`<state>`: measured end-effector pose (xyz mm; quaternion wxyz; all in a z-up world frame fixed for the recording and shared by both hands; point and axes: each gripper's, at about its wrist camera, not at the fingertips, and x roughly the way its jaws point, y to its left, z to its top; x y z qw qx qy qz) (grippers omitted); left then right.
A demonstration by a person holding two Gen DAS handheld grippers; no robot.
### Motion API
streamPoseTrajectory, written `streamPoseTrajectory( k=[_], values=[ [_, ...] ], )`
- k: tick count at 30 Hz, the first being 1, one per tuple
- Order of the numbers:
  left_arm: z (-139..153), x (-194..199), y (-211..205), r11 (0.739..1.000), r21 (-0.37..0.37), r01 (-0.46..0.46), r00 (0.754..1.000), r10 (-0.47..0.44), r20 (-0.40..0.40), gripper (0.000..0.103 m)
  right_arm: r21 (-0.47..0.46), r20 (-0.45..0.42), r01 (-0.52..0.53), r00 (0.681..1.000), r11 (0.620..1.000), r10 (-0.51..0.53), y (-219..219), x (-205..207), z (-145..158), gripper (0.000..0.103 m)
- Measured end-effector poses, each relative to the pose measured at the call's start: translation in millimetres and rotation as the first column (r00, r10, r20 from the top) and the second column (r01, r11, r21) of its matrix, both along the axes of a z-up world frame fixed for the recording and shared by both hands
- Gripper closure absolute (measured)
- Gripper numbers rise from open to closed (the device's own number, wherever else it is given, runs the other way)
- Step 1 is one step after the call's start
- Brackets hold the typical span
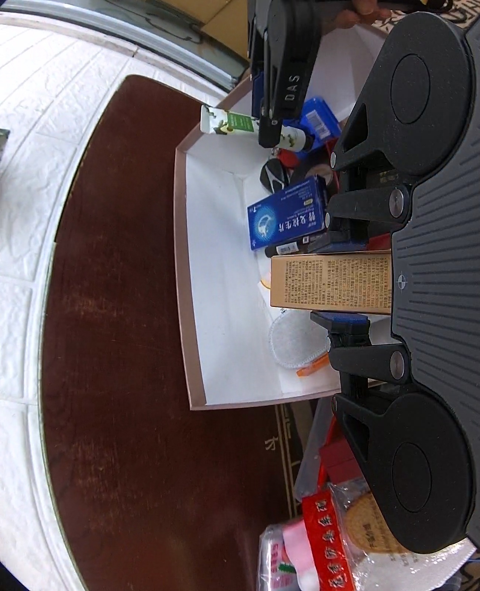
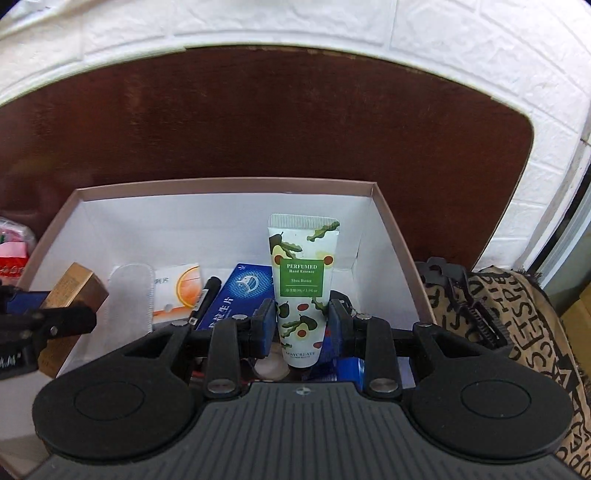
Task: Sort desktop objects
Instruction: 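Carry the carton and tube into the cardboard box and open both grippers, then withdraw both grippers from the box back over the table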
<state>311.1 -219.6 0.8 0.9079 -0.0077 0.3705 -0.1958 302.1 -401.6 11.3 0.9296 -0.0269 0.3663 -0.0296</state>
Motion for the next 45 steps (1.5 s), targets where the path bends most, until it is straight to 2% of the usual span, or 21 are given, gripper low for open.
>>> streamPoseTrajectory(
  k=[6, 7, 8, 9, 10, 11, 12, 14, 16, 20, 25, 36, 45],
  values=[
    [-2, 8, -3, 1.0, 0.015, -0.002, 1.0, 0.002, 0.012, 0.072, 0.014, -0.046, 0.003, 0.999, 1.0, -0.002, 4, 16, -15, 0.068],
    [-2, 9, -3, 1.0, 0.014, -0.003, 1.0, 0.003, 0.014, 0.068, 0.004, -0.045, 0.002, 0.999, 1.0, -0.002, 5, 17, -16, 0.068],
    [-1, 9, -1, 1.0, 0.004, -0.002, 1.0, 0.002, 0.018, 0.052, -0.007, -0.04, 0.002, 0.999, 1.0, -0.003, 7, 17, -17, 0.067],
    [0, 7, 0, 1.0, -0.009, -0.01, 0.999, 0.01, 0.036, 0.046, -0.019, -0.041, 0.002, 0.999, 1.0, -0.003, 7, 18, -17, 0.049],
    [2, 5, 3, 0.999, -0.026, -0.019, 0.998, 0.02, 0.057, 0.022, -0.024, -0.031, 0.004, 1.0, 1.0, -0.005, 8, 17, -16, 0.037],
    [4, 1, 5, 0.999, -0.048, -0.024, 0.996, 0.028, 0.079, 0.006, -0.031, -0.007, 0.006, 1.0, 1.0, -0.006, 8, 14, -13, 0.022],
    [7, -3, 7, 0.997, -0.074, -0.023, 0.994, 0.031, 0.106, 0.001, -0.043, 0.019, 0.006, 1.0, 0.999, -0.005, 8, 12, -10, 0.017],
    [12, -11, 8, 0.996, -0.086, -0.037, 0.987, 0.05, 0.15, 0.0, -0.068, 0.051, 0.009, 0.999, 0.998, -0.006, 8, 7, -6, 0.012],
    [15, -18, 6, 0.997, -0.081, -0.012, 0.984, 0.026, 0.174, 0.0, -0.059, 0.059, 0.017, 0.998, 0.998, -0.013, 7, 3, -4, 0.006],
    [15, -25, 5, 0.998, -0.071, 0.004, 0.987, 0.008, 0.16, 0.0, -0.039, 0.062, 0.004, 0.998, 0.999, -0.001, 7, -4, -3, 0.002],
    [18, -29, 5, 0.998, -0.065, -0.001, 0.989, 0.011, 0.145, 0.0, -0.062, 0.06, -0.017, 0.998, 0.998, 0.021, 14, -13, 0, 0.001],
    [32, -55, 7, 0.999, -0.054, 0.001, 0.988, 0.007, 0.153, 0.0, -0.038, 0.098, -0.006, 0.995, 0.999, 0.01, 18, -40, 14, 0.001],
    [37, -98, 20, 0.998, -0.056, 0.019, 0.986, -0.01, 0.166, 0.0, -0.008, 0.149, -0.032, 0.988, 0.999, 0.033, 27, -83, 22, 0.001]
  ],
)
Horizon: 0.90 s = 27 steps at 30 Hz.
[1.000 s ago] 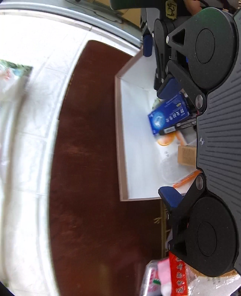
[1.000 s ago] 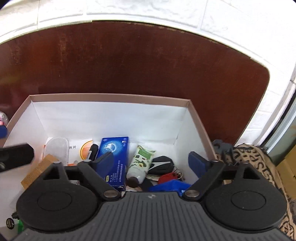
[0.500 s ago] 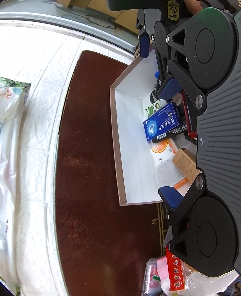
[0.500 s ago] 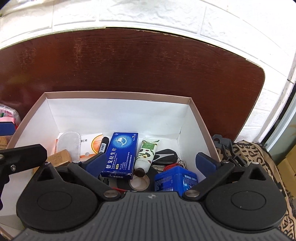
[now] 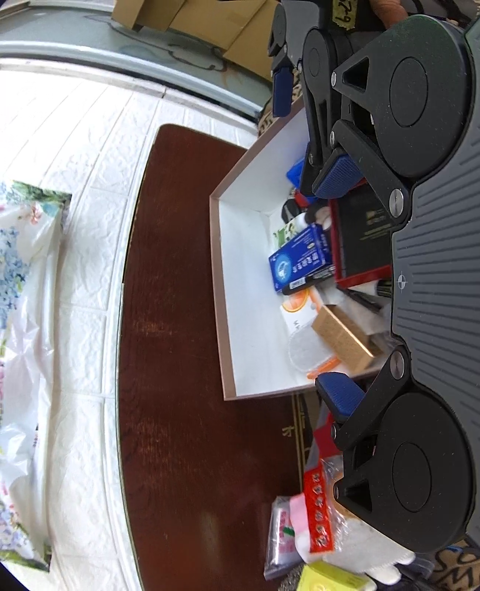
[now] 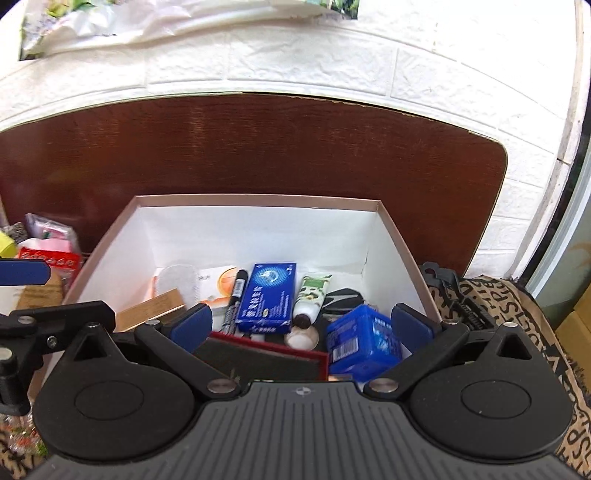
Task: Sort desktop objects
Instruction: 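Withdraw both grippers from the box back over the table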
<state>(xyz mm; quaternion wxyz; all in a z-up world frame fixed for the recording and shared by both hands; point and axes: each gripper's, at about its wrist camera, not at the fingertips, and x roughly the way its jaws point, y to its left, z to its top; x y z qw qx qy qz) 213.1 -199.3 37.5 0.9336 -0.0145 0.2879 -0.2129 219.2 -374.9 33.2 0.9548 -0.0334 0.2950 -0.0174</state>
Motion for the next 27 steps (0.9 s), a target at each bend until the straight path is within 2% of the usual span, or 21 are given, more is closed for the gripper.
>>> streamPoseTrajectory(
  k=[6, 12, 16, 19, 27],
  values=[
    [-6, -41, 16, 1.0, -0.025, -0.005, 1.0, 0.005, 0.011, 0.0, 0.045, 0.043, -0.02, 0.999, 0.999, 0.019, 7, -37, -1, 0.0],
    [-18, -79, 31, 0.998, -0.002, -0.056, 0.998, 0.056, 0.019, 0.0, 0.094, 0.104, -0.013, 0.995, 0.995, 0.003, 20, -79, -7, 0.0],
    [-30, -98, 42, 0.997, -0.006, -0.071, 0.997, 0.071, -0.021, 0.0, 0.134, 0.11, -0.017, 0.994, 0.991, 0.002, 33, -101, -17, 0.0],
    [-39, -111, 50, 0.997, -0.004, -0.078, 0.996, 0.078, -0.046, 0.0, 0.128, 0.111, -0.018, 0.994, 0.992, 0.004, 46, -116, -25, 0.0],
    [-59, -134, 77, 0.992, 0.014, -0.128, 0.985, 0.128, -0.116, 0.0, 0.155, 0.132, 0.043, 0.989, 0.987, -0.064, 65, -151, -47, 0.0]
  ],
)
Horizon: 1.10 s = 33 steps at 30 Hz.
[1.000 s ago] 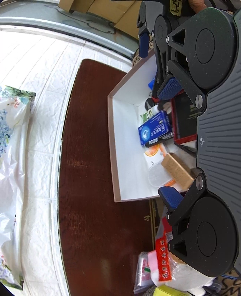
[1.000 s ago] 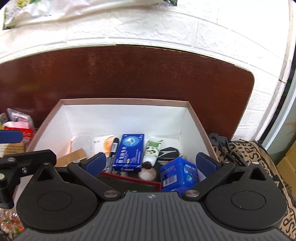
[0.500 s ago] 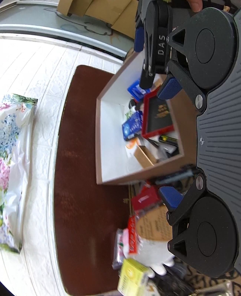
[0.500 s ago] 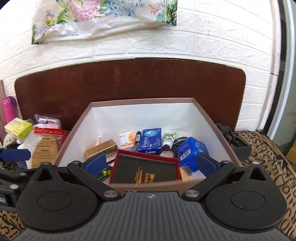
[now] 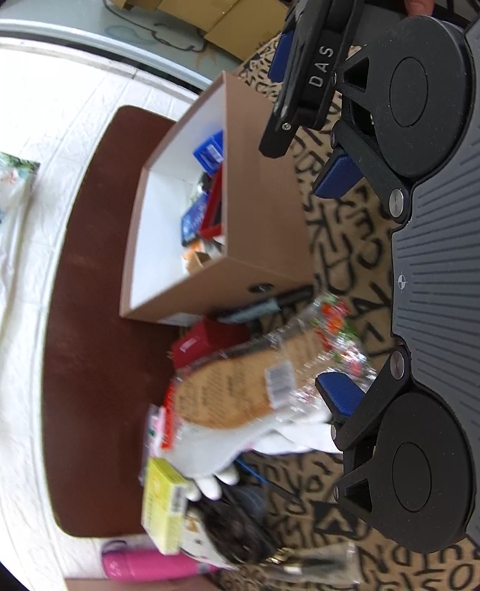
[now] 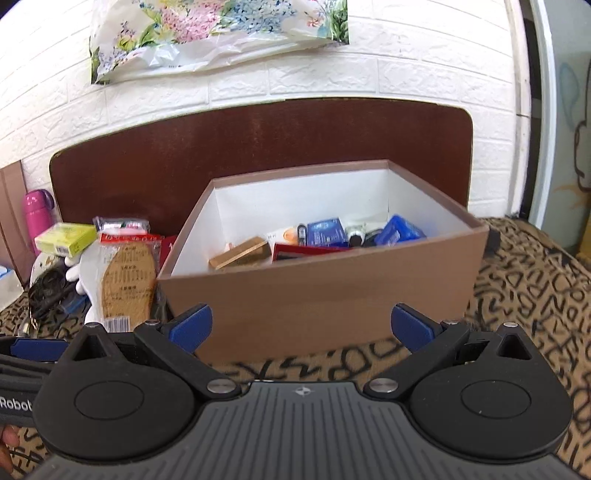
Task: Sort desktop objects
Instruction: 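Withdraw both grippers from the box back over the table, then grasp the packaged insole with both grippers at its two ends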
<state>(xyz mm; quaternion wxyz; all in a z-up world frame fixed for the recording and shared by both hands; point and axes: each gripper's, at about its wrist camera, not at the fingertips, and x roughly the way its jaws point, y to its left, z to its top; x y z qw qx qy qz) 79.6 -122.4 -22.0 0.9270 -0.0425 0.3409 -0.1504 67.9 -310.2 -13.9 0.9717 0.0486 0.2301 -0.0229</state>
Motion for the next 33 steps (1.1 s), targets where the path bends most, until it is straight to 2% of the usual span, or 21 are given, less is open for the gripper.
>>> streamPoseTrajectory(
  k=[10, 18, 22, 25, 29, 33],
  values=[
    [-20, -14, 31, 0.997, 0.01, -0.071, 0.995, 0.071, -0.077, 0.0, 0.006, -0.043, 0.005, 0.999, 1.0, -0.004, 26, -28, -22, 0.0],
    [-29, -27, 54, 0.996, 0.008, -0.084, 0.992, 0.084, -0.093, 0.0, 0.013, -0.06, -0.028, 0.998, 1.0, 0.029, 43, -36, -27, 0.0],
    [-32, -26, 73, 0.993, -0.032, -0.115, 0.988, 0.111, -0.108, 0.0, 0.0, -0.076, -0.052, 0.996, 0.999, 0.052, 51, -33, -33, 0.0],
    [-31, -21, 86, 0.986, -0.069, -0.15, 0.984, 0.142, -0.11, 0.0, 0.028, -0.098, -0.065, 0.993, 0.998, 0.067, 52, -28, -40, 0.0],
    [-29, -10, 93, 0.983, -0.096, -0.156, 0.984, 0.147, -0.098, 0.0, 0.08, -0.111, -0.129, 0.984, 0.988, 0.137, 58, -19, -47, 0.0],
    [-32, 4, 90, 0.985, -0.092, -0.144, 0.986, 0.135, -0.101, 0.002, 0.081, -0.113, -0.211, 0.969, 0.974, 0.219, 71, -7, -54, 0.001]
  ],
)
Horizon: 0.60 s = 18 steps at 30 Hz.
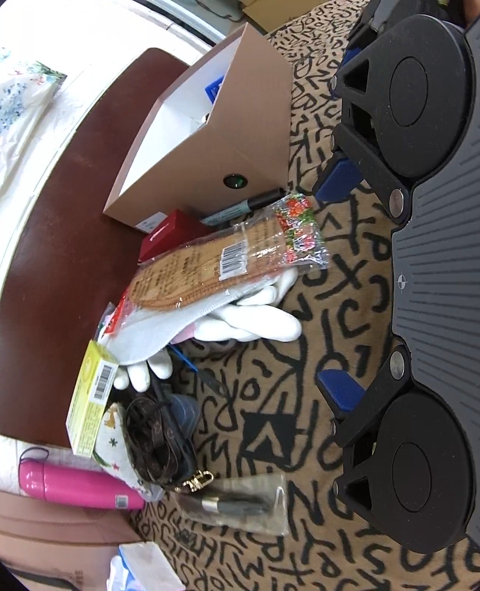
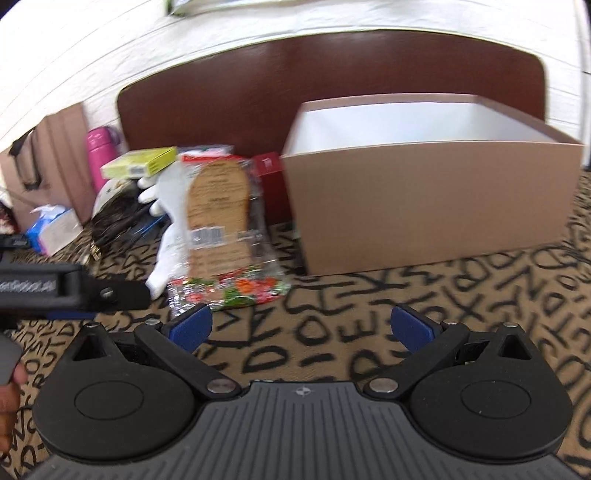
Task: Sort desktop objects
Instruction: 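Grasp the packaged insole with both grippers at its two ends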
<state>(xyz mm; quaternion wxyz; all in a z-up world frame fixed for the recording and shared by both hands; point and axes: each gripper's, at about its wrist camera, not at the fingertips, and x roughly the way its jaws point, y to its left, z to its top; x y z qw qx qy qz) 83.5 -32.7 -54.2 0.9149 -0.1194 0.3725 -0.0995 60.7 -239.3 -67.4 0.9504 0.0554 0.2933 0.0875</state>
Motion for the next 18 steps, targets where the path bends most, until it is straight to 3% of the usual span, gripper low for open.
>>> streamPoseTrajectory(
  k=[18],
  values=[
    [-18, 63, -16, 0.998, 0.0, 0.055, 0.997, -0.055, -0.049, 0.018, -0.007, -0.023, -0.178, 0.984, 0.984, 0.178, 36, 53, -20, 0.019]
  ],
)
